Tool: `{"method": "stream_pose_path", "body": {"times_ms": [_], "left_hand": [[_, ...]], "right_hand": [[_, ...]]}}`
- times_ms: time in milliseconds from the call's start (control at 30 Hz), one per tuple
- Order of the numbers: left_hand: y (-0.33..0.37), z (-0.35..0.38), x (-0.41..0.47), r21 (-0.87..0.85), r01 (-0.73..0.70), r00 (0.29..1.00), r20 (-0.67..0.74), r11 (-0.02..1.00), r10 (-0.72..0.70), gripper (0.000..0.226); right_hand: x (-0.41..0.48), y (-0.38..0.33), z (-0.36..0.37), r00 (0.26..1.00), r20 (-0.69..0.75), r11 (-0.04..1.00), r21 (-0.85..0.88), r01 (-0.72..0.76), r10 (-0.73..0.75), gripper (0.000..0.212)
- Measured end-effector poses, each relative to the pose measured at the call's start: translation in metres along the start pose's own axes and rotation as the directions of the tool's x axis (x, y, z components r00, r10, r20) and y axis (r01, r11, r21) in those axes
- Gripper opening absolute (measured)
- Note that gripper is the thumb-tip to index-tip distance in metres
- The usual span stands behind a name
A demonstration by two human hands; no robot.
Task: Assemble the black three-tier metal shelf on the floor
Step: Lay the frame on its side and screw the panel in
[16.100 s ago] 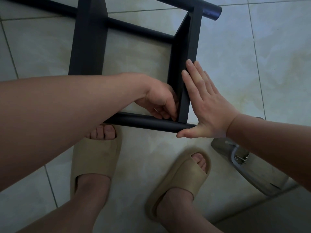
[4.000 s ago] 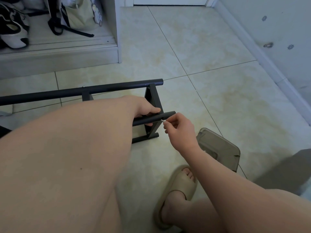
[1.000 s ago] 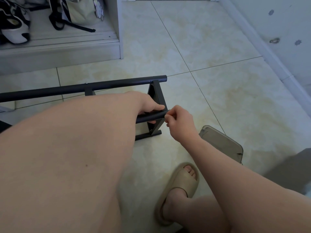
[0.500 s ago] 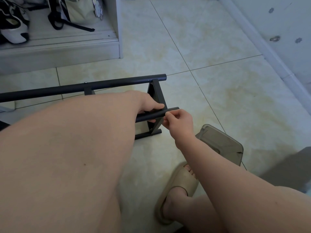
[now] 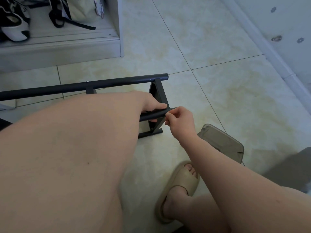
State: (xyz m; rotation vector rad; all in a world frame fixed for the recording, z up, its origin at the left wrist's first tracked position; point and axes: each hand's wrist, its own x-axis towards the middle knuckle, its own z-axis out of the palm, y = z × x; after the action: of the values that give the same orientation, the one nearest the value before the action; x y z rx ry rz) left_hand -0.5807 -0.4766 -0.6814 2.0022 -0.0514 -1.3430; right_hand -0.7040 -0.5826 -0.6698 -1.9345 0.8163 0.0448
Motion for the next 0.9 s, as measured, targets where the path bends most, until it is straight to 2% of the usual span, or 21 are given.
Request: {"method": "stream_pose_path", "body": {"times_ms": [267, 333, 400, 467, 533, 600, 667, 800, 900], "left_hand": [[0.000, -0.001, -0.003, -0.043, 0.007, 1.000, -0.014, 0.999, -0.007, 0.042], [0.000, 0.000, -0.003, -0.036, -0.001, 1.000, -0.019, 0.999, 0.001, 0.040], [0.002, 0.000, -0.003, -0.034, -0.014, 1.000, -0.023, 0.999, 0.014, 0.039], [0.002, 0.000, -0.003, -0.039, -0.019, 1.000, -0.024, 0.999, 0.018, 0.040], [0.001, 0.000, -0.002, -0.052, -0.019, 0.999, -0.030, 0.998, 0.018, 0.040], [0.000, 0.000, -0.001, -0.066, -0.022, 0.999, -0.032, 0.998, 0.020, 0.039], [-0.002, -0.001, -0.001, -0.078, -0.026, 0.999, -0.030, 0.997, 0.024, 0.038], [-0.002, -0.003, -0.002, -0.070, -0.032, 0.999, -0.036, 0.997, 0.029, 0.037], [-0.002, -0.003, -0.001, -0.083, -0.022, 0.999, -0.036, 0.996, 0.019, 0.036]], "right_hand": [[0.001, -0.003, 0.001, 0.993, -0.027, 0.970, -0.223, 0.102, -0.111, 0.019], [0.005, -0.004, 0.001, 0.999, -0.048, 0.996, -0.089, 0.018, -0.022, 0.019], [0.007, -0.007, 0.000, 0.993, -0.020, 0.981, 0.155, -0.114, 0.118, 0.017], [0.008, -0.008, -0.001, 0.988, 0.020, 0.956, 0.247, -0.156, 0.156, 0.016], [0.008, -0.009, -0.005, 0.996, 0.031, 0.988, 0.123, -0.090, 0.087, 0.018], [0.008, -0.011, -0.009, 0.996, 0.066, 0.991, -0.123, 0.061, -0.053, 0.020], [0.010, -0.013, -0.016, 0.979, 0.148, 0.941, -0.287, 0.180, -0.142, 0.020], [0.020, -0.020, -0.029, 0.938, 0.314, 0.873, -0.406, 0.271, -0.145, 0.015], [0.026, -0.025, -0.035, 0.890, 0.405, 0.728, -0.543, 0.417, -0.208, 0.008]]}}
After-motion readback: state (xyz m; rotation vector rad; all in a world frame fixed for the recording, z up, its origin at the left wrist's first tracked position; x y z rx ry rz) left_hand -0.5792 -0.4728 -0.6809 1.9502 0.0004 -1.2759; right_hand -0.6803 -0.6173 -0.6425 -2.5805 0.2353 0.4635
